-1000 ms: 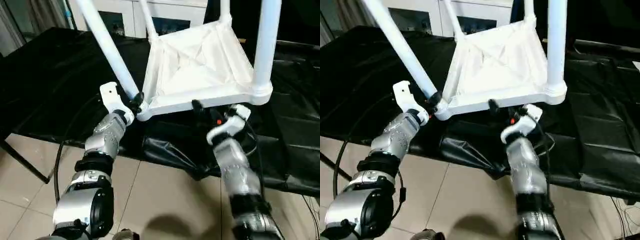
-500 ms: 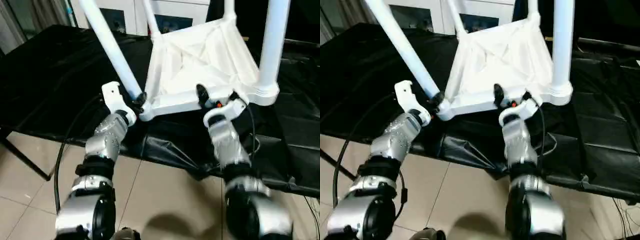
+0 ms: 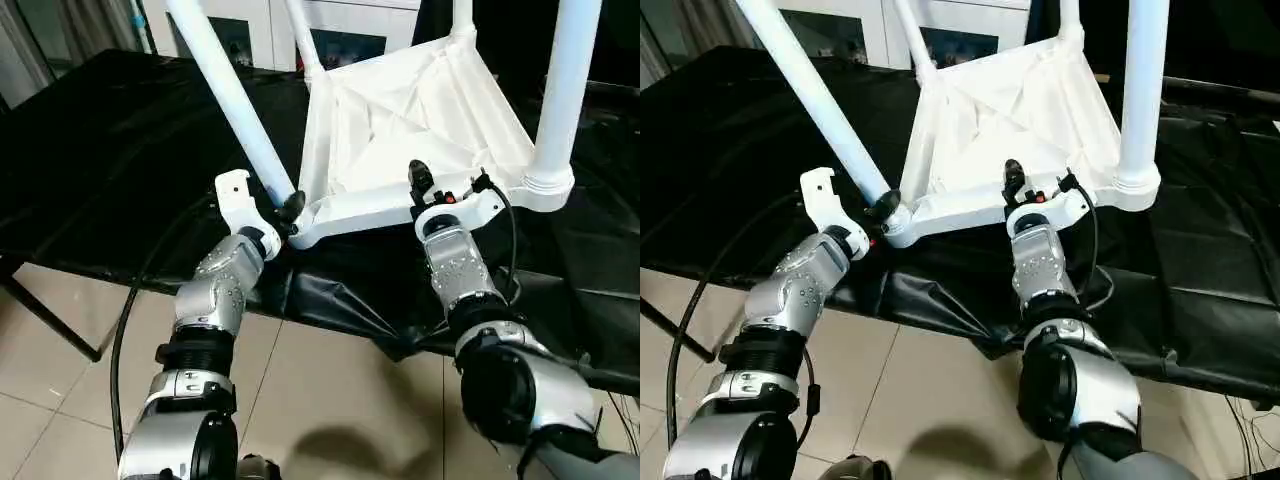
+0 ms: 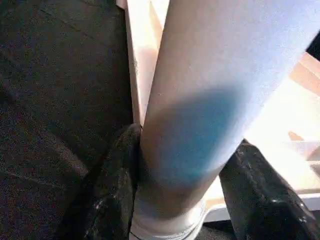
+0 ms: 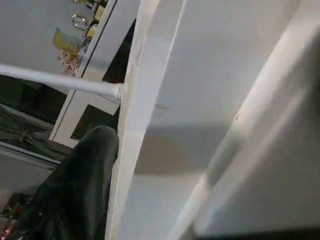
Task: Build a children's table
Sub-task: Flip table
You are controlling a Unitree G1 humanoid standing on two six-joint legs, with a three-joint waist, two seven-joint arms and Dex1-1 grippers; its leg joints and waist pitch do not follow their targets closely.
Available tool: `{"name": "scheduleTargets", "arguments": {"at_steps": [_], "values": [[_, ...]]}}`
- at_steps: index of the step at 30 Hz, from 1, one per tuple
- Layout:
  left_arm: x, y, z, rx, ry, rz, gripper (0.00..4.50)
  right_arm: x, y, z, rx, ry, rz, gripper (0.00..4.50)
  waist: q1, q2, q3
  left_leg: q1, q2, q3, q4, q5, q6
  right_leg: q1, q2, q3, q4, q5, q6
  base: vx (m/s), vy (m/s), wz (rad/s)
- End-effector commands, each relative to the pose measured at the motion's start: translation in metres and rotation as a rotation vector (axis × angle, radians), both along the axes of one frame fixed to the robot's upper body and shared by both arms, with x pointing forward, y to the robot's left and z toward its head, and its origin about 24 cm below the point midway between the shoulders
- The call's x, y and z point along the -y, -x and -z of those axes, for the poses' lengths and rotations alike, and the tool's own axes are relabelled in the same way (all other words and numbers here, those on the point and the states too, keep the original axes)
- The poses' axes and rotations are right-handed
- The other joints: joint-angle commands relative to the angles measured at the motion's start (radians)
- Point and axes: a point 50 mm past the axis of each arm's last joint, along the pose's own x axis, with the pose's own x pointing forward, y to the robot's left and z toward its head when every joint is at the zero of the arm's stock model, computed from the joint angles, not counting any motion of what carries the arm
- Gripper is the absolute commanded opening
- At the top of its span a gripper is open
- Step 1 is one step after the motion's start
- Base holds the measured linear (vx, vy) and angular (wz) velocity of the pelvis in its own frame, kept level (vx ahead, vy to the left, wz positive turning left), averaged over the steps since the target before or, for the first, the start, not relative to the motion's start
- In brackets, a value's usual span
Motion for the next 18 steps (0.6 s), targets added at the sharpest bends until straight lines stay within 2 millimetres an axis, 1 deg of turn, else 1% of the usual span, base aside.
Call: {"name": "scheduleTargets", "arguments": {"at_steps": [1, 4, 6, 8, 9, 10, 13, 15, 16, 17, 18], "values": [[0.0069, 0.0025, -0.0028, -0.002, 0.101, 0.016, 2.13, -0.0016, -0.0054, -0.0126, 0.042, 0.007, -0.002, 3.37, 0.002, -0.011, -0.091, 0.04, 0.056, -0.023, -0.038, 0.052, 0.156, 0.043, -0.078, 0.019, -0.039, 0.367, -0.286, 0.0, 0.0, 0.0], [0.0069, 0.0032, -0.0028, -0.003, 0.103, 0.016, 2.13, -0.0014, -0.0056, -0.0122, 0.04, 0.004, 0.001, 3.04, -0.001, -0.011, -0.092, 0.038, 0.055, -0.024, -0.036, 0.07, 0.166, 0.043, -0.077, 0.018, -0.036, 0.384, -0.29, 0.0, 0.0, 0.0], [0.0068, 0.0037, -0.0026, -0.007, 0.109, 0.012, 2.13, -0.0003, -0.0055, -0.0117, 0.043, -0.016, 0.01, 2.95, -0.002, -0.01, -0.092, 0.039, 0.056, -0.023, -0.034, 0.064, 0.169, 0.042, -0.077, 0.018, -0.037, 0.378, -0.293, 0.0, 0.0, 0.0], [0.0067, 0.0037, -0.0024, -0.01, 0.112, 0.009, 2.13, 0.0, -0.0055, -0.0117, 0.044, -0.018, 0.011, 2.91, -0.002, -0.011, -0.092, 0.039, 0.056, -0.023, -0.034, 0.061, 0.169, 0.042, -0.077, 0.018, -0.037, 0.375, -0.293, 0.0, 0.0, 0.0], [0.0066, 0.0037, -0.0023, -0.011, 0.114, 0.008, 2.13, 0.0, -0.0055, -0.0116, 0.045, -0.017, 0.01, 2.82, -0.002, -0.009, -0.092, 0.038, 0.056, -0.024, -0.034, 0.064, 0.17, 0.043, -0.078, 0.018, -0.036, 0.378, -0.294, 0.0, 0.0, 0.0], [0.0066, 0.0037, -0.0022, -0.012, 0.115, 0.009, 2.13, 0.0, -0.0055, -0.0116, 0.045, -0.011, 0.008, 2.59, -0.002, -0.008, -0.092, 0.039, 0.057, -0.024, -0.034, 0.065, 0.171, 0.042, -0.077, 0.018, -0.036, 0.378, -0.295, 0.0, 0.0, 0.0], [0.0059, 0.0029, -0.0027, -0.013, 0.118, 0.006, 2.13, 0.0006, -0.0058, -0.012, 0.047, -0.008, 0.012, 2.5, -0.003, -0.008, -0.092, 0.038, 0.056, -0.024, -0.033, 0.061, 0.171, 0.042, -0.077, 0.017, -0.036, 0.377, -0.299, 0.0, 0.0, 0.0], [0.0045, 0.0027, -0.0025, -0.024, 0.112, -0.006, 2.13, 0.0012, -0.006, -0.0125, 0.049, -0.009, 0.015, 2.37, -0.004, -0.007, -0.092, 0.039, 0.058, -0.024, -0.034, 0.056, 0.168, 0.041, -0.078, 0.017, -0.037, 0.364, -0.302, 0.0, 0.0, 0.0], [0.004, 0.0027, -0.0024, -0.03, 0.111, -0.009, 2.69, 0.0013, -0.0061, -0.0126, 0.05, -0.009, 0.015, 2.33, -0.005, -0.006, -0.091, 0.04, 0.057, -0.024, -0.034, 0.051, 0.165, 0.041, -0.077, 0.017, -0.038, 0.354, -0.304, 0.0, 0.0, 0.0], [0.0036, 0.0038, -0.0041, -0.017, 0.13, 0.017, 2.83, 0.0022, -0.0063, -0.0134, 0.053, 0.001, 0.021, 2.32, -0.005, -0.006, -0.091, 0.039, 0.058, -0.024, -0.035, 0.047, 0.163, 0.041, -0.078, 0.017, -0.038, 0.349, -0.305, 0.0, 0.0, 0.0], [0.0035, 0.004, -0.0045, -0.015, 0.134, 0.021, 2.83, 0.0024, -0.0064, -0.0136, 0.053, 0.003, 0.022, 2.32, -0.006, -0.007, -0.091, 0.039, 0.057, -0.023, -0.035, 0.047, 0.161, 0.041, -0.078, 0.017, -0.037, 0.348, -0.309, 0.0, 0.0, 0.0]]}}
